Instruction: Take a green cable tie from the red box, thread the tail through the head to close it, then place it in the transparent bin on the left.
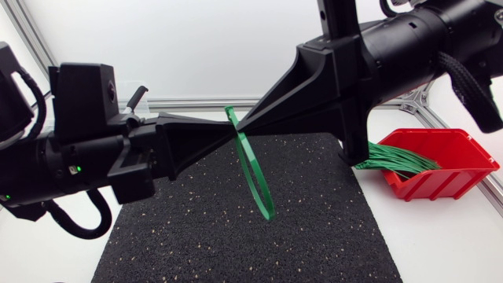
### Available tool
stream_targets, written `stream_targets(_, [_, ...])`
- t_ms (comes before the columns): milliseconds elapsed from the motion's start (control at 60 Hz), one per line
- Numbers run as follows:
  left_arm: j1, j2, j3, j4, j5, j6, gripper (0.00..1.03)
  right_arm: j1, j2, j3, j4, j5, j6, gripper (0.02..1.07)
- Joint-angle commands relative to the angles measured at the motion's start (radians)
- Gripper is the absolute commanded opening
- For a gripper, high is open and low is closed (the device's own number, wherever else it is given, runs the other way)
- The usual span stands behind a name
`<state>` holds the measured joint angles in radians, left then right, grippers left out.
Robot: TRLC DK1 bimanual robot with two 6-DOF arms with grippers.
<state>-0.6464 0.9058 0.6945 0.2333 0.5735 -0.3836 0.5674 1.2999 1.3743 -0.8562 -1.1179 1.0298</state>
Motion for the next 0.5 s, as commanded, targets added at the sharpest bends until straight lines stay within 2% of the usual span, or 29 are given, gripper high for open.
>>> stream_targets(0, [-0.015, -0.016, -0.001, 0.001, -0.001, 0.017, 0.04, -0.003, 0.002, -0.026, 0.009, 0.006, 0.035, 0.08])
stream_targets(267, [-0.042, -0.042, -0.004, 0.0, -0.032, 0.025, 0.04, -0.004, 0.007, -0.03, 0.019, 0.007, 0.039, 0.08])
stream_targets(483, [-0.156, -0.084, -0.023, -0.014, -0.184, 0.13, 0.04, -0.012, 0.013, -0.035, 0.032, 0.01, 0.061, 0.08])
